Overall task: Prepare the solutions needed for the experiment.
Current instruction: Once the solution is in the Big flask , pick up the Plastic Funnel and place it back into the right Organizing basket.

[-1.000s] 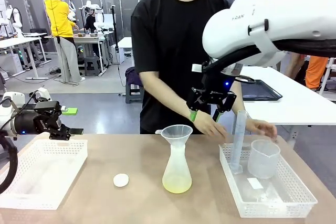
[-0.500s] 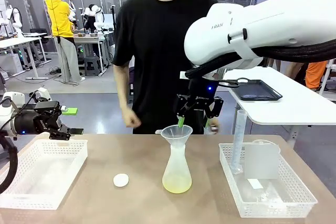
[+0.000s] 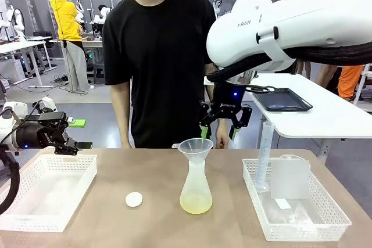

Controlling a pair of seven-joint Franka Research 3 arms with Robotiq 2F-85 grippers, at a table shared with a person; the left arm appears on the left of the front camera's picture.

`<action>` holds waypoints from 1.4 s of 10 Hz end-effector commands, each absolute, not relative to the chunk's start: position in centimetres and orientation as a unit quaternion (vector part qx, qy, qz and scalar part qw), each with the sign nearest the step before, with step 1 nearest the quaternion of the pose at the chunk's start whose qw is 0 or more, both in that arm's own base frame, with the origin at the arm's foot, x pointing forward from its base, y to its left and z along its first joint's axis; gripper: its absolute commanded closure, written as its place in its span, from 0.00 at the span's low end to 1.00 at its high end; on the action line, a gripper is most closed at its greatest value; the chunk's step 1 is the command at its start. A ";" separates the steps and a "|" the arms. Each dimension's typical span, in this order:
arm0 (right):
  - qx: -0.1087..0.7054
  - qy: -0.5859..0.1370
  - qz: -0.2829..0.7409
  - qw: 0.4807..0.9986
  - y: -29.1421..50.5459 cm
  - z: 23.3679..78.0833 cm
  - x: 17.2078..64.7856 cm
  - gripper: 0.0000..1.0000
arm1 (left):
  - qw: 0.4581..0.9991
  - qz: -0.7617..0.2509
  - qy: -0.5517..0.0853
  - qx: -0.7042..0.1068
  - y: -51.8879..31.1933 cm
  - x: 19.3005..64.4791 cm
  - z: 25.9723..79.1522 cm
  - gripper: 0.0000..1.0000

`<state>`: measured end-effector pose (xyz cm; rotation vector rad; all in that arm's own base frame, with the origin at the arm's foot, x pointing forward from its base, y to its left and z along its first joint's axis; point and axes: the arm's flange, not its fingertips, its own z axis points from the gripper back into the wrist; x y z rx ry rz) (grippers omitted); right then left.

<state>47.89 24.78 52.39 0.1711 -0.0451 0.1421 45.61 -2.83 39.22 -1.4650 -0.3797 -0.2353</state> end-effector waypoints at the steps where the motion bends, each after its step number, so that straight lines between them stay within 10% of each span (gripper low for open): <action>1: 0.097 -0.015 0.049 0.994 23.9 52.9 47.4 0.13 | 0.719 -0.112 -0.180 -0.662 -2.8 45.6 39.3 0.00; 14: 0.140 0.011 0.040 0.989 22.3 52.2 48.1 0.13 | 0.719 -0.112 -0.180 -0.662 -2.8 45.6 39.3 0.00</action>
